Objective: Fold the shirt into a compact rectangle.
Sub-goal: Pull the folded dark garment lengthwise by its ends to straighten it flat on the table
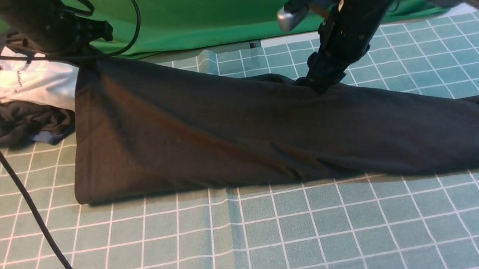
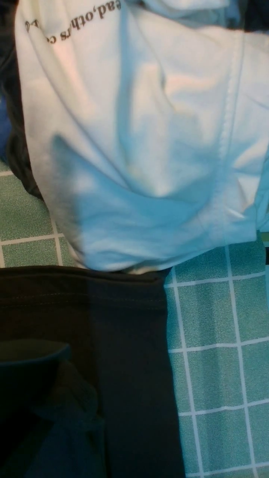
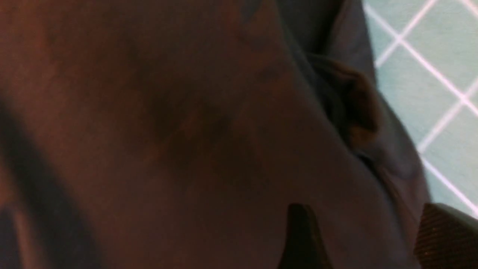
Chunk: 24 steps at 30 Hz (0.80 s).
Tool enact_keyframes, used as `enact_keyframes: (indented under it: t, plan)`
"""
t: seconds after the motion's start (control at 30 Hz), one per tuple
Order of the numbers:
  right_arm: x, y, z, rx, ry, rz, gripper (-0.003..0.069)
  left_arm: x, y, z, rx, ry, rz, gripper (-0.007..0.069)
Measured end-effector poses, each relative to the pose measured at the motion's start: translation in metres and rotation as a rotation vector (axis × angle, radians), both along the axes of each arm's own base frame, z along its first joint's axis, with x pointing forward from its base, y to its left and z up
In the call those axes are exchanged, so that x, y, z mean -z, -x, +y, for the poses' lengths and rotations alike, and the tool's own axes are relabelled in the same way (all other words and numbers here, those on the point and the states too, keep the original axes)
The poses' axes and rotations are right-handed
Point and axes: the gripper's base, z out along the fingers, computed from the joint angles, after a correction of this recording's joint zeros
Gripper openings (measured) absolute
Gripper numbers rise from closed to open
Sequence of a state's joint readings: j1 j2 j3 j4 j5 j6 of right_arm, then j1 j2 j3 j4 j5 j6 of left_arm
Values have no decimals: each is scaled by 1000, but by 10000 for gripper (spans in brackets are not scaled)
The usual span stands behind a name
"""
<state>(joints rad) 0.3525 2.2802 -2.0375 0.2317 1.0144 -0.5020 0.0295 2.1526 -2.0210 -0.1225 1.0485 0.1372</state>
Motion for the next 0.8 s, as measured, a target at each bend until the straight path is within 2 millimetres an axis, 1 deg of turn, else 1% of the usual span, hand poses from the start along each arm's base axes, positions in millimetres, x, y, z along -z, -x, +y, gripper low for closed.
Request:
enact_keyframes:
  t: [0.13,0.27,0.37,0.43,0.5,0.53,0.57,0.6,0.67,0.73,0.8]
  plan:
    - [6,-3,2,-9,-8,-16,402,0,0,0,1,3,0,13]
    - [16,-6,6,-36,-35,-12,402,0,0,-1,1,10,0,13]
    - [28,-9,7,-38,-35,-7,398,0,0,-1,1,11,0,13]
    - [35,-10,8,-41,-32,-4,380,0,0,-1,1,12,-1,13]
    - [40,-12,8,-46,-29,-6,336,0,0,-1,1,13,-1,13]
    - [41,-12,8,-45,-30,-9,283,0,0,-1,1,13,-1,13]
    - [42,-13,8,-45,-30,-11,249,0,0,-1,1,13,-1,13]
    - [42,-13,9,-44,-32,-16,151,0,0,-1,1,13,-2,13]
    - [42,-14,9,-44,-32,-19,73,0,0,-1,0,13,-3,13]
    - [41,-14,9,-45,-33,-23,20,0,-1,-1,-5,16,-8,13]
    - [37,-14,8,-47,-29,-33,9,-2,-1,-1,-26,28,-15,13]
